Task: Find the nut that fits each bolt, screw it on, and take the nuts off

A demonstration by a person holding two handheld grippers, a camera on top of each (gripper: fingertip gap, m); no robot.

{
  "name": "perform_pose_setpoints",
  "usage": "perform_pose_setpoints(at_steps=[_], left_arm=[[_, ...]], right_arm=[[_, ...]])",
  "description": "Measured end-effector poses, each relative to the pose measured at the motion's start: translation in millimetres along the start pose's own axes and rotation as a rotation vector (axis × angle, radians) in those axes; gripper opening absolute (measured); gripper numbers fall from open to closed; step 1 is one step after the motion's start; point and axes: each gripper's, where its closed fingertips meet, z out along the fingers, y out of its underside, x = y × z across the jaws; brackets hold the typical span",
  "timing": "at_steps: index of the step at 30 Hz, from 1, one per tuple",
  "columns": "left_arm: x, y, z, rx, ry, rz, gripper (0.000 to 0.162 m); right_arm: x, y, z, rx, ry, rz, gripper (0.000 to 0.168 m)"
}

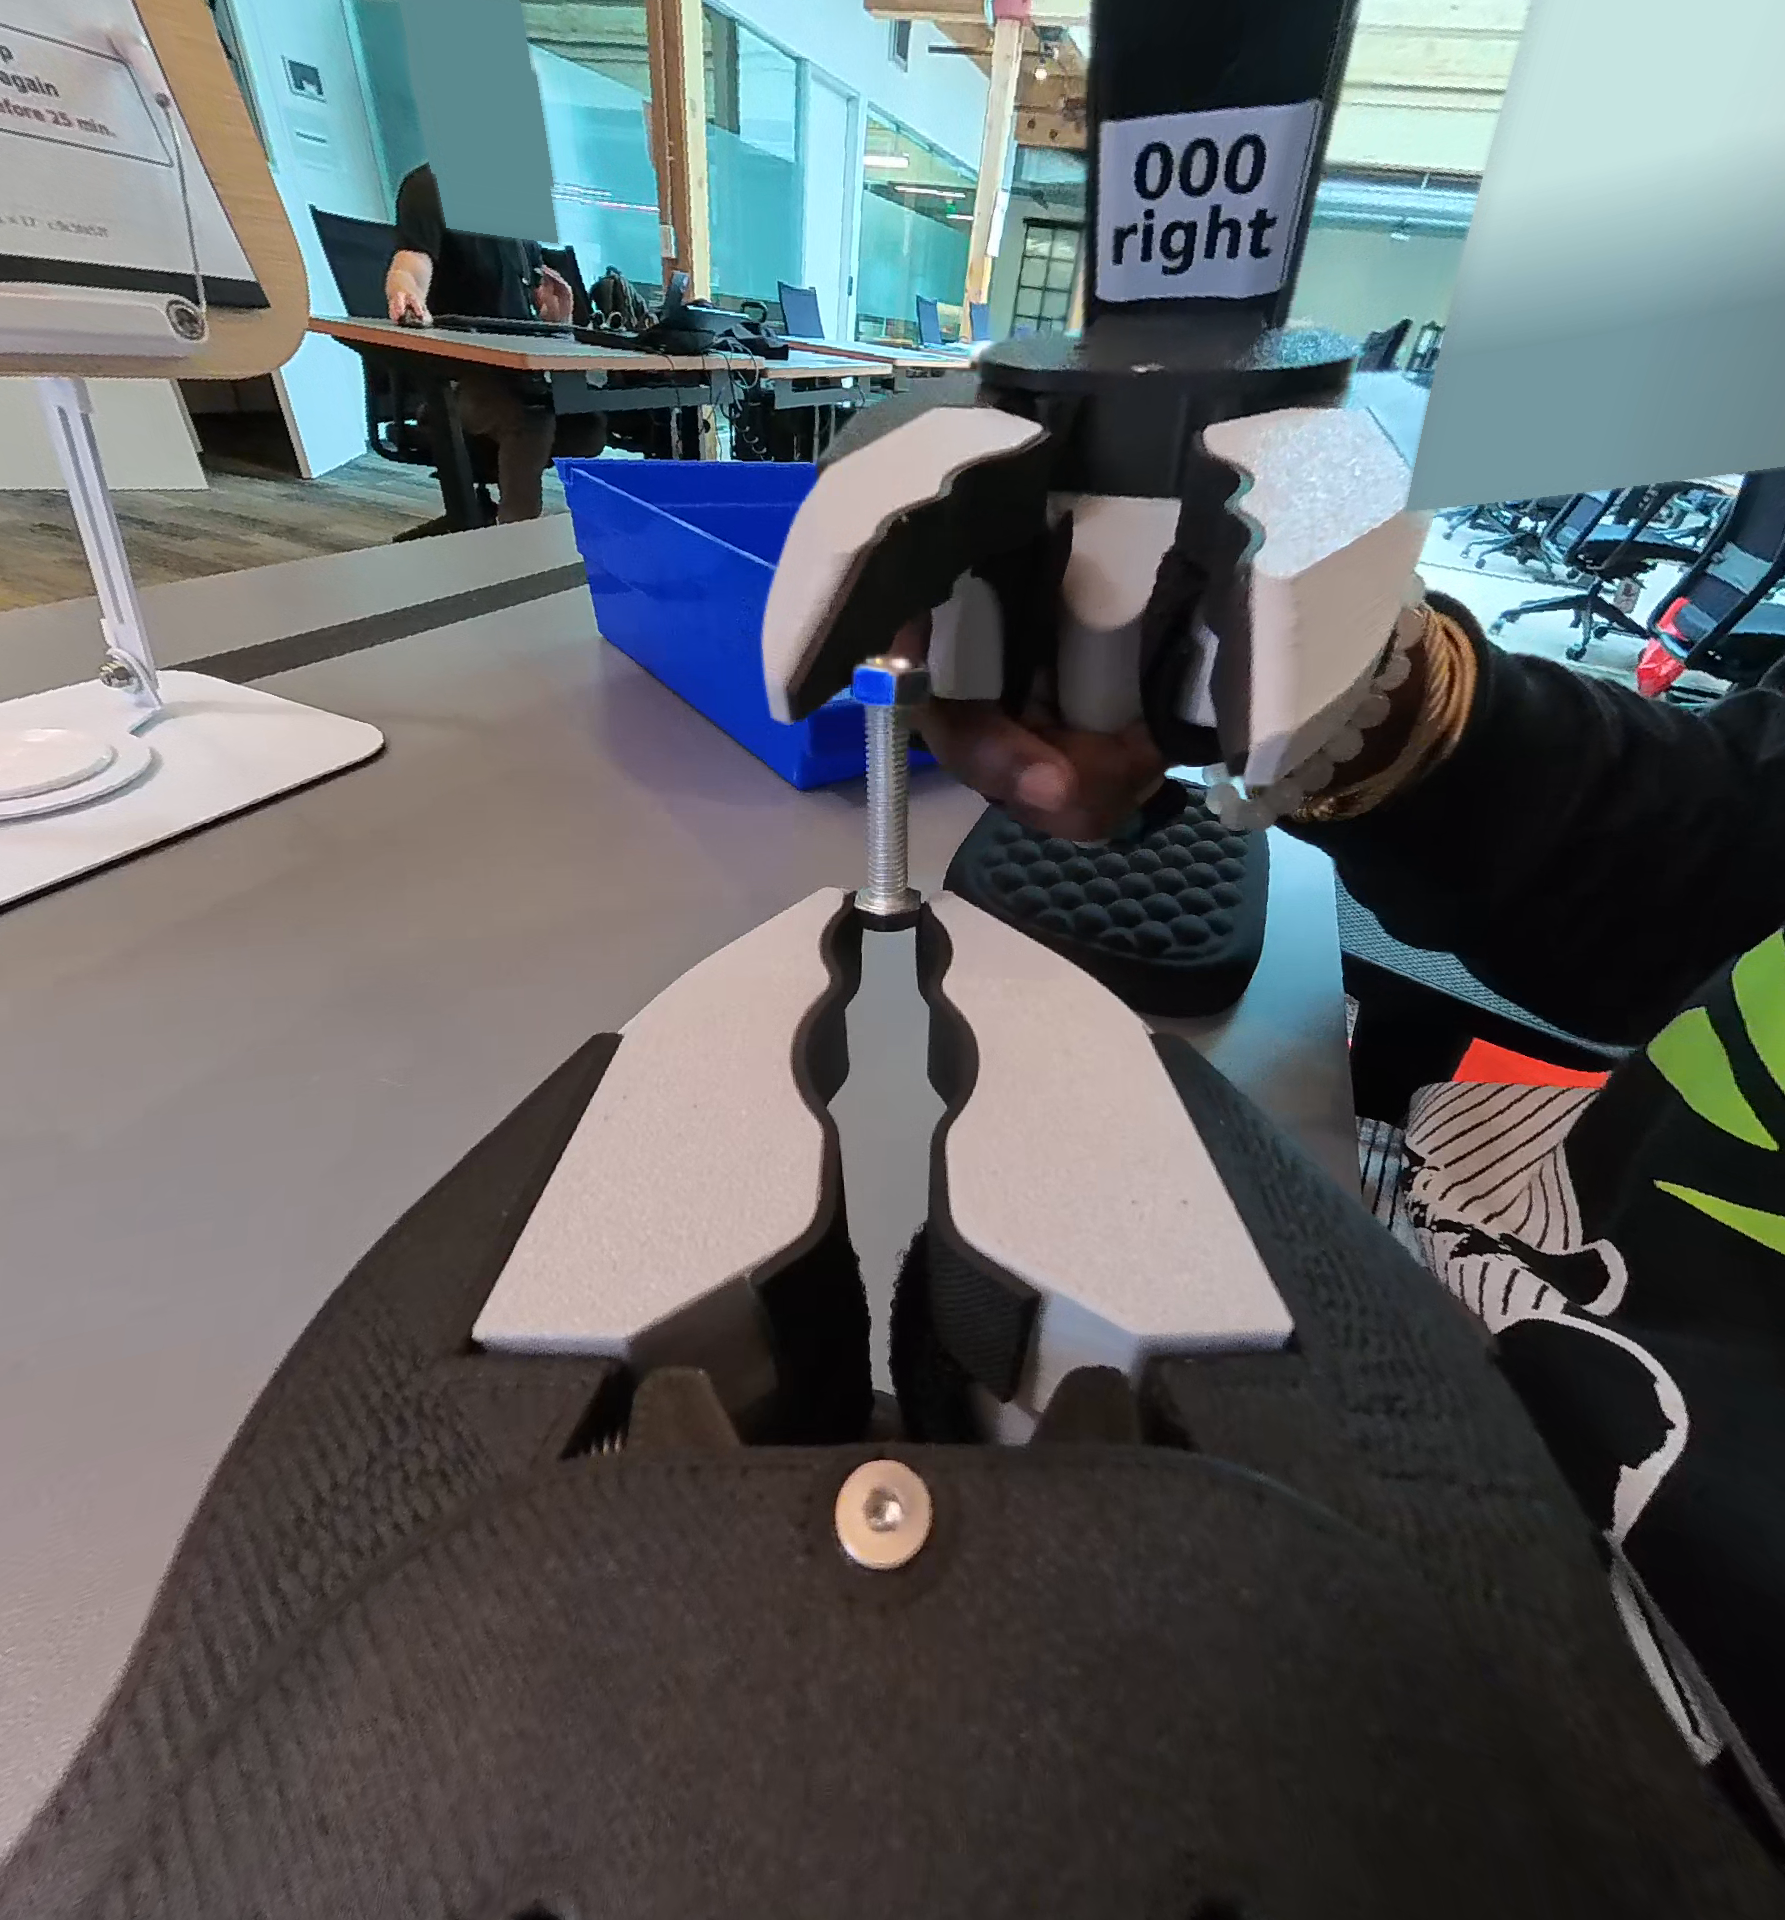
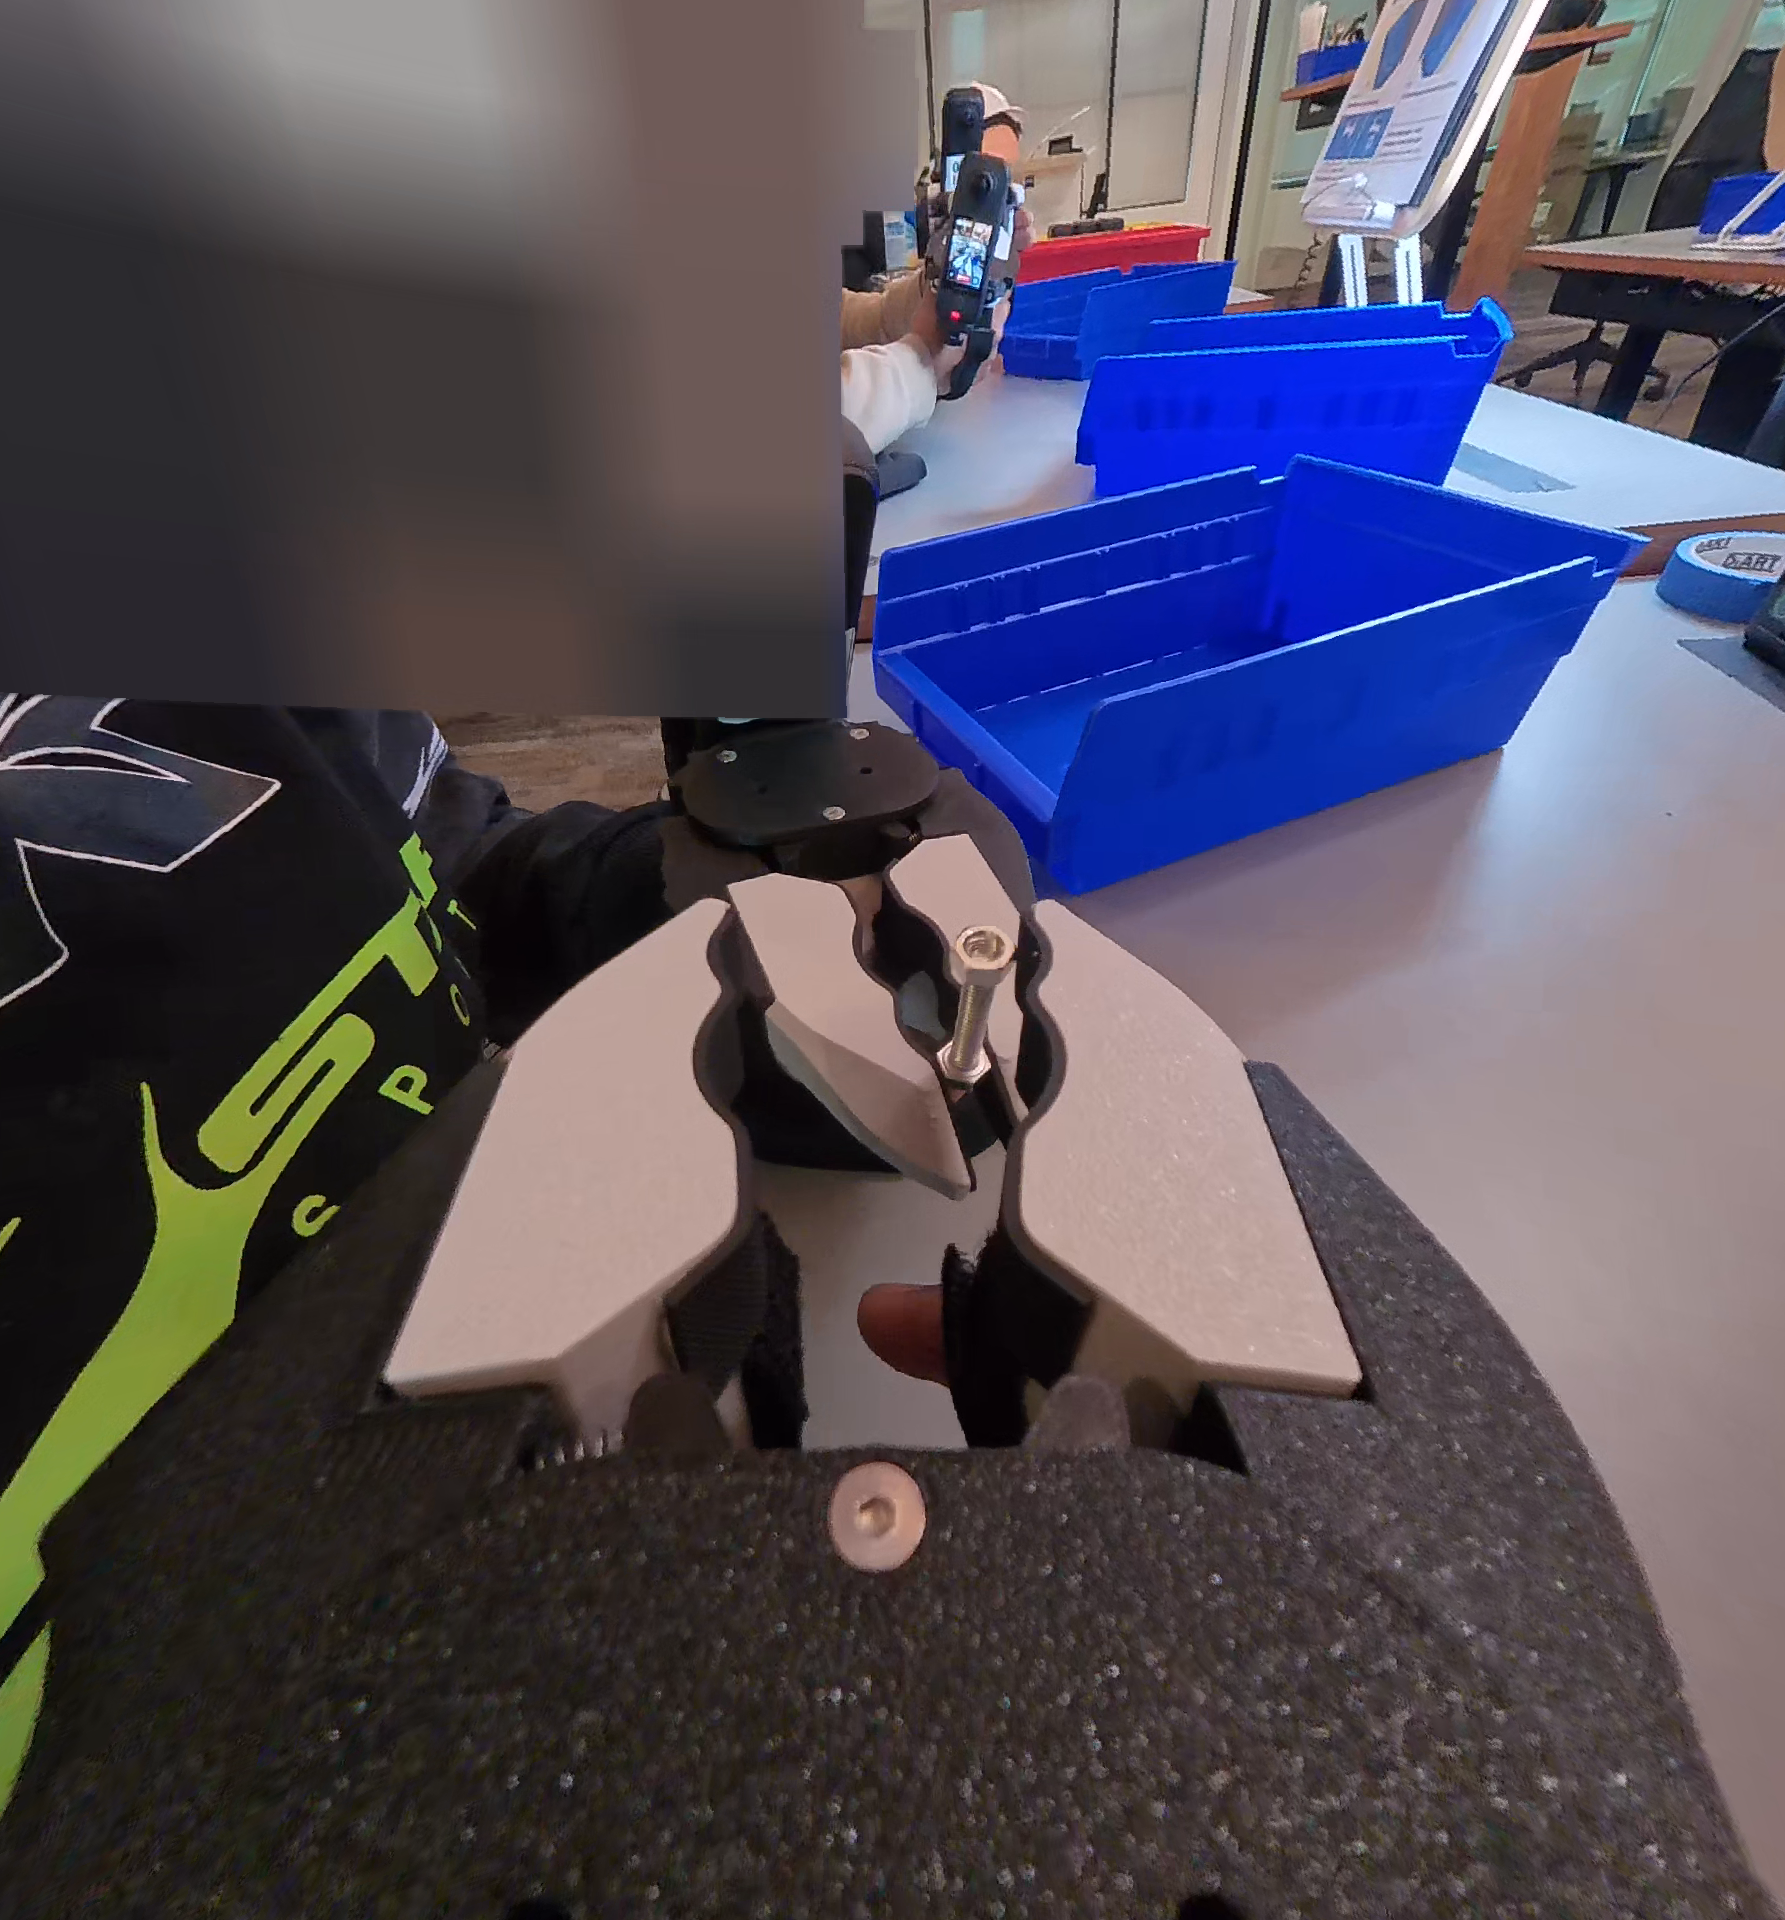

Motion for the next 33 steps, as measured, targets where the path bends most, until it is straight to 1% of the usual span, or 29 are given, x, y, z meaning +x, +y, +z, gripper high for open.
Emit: perform_pose_setpoints(at_steps=[6,12,15,21,28,33], left_arm=[[0,1,1,-0.004,-0.003,0.000,0.010],[0,1,0,-0.004,-0.002,-0.003,0.010],[0,1,1,-0.009,0.001,0.002,0.010],[-2,2,1,-0.013,-0.016,-0.004,0.010],[-4,2,2,-0.016,-0.027,-0.009,0.010],[-5,2,1,-0.012,-0.027,-0.018,0.010]], right_arm=[[-2,2,-9,0.021,0.028,0.018,0.051],[-1,1,-17,0.054,0.067,0.020,0.047],[2,-1,-14,0.076,0.066,0.025,0.049],[1,0,0,0.067,0.054,0.003,0.054],[0,2,-7,0.081,0.090,0.011,0.055],[4,0,-13,0.106,0.119,0.014,0.052]])
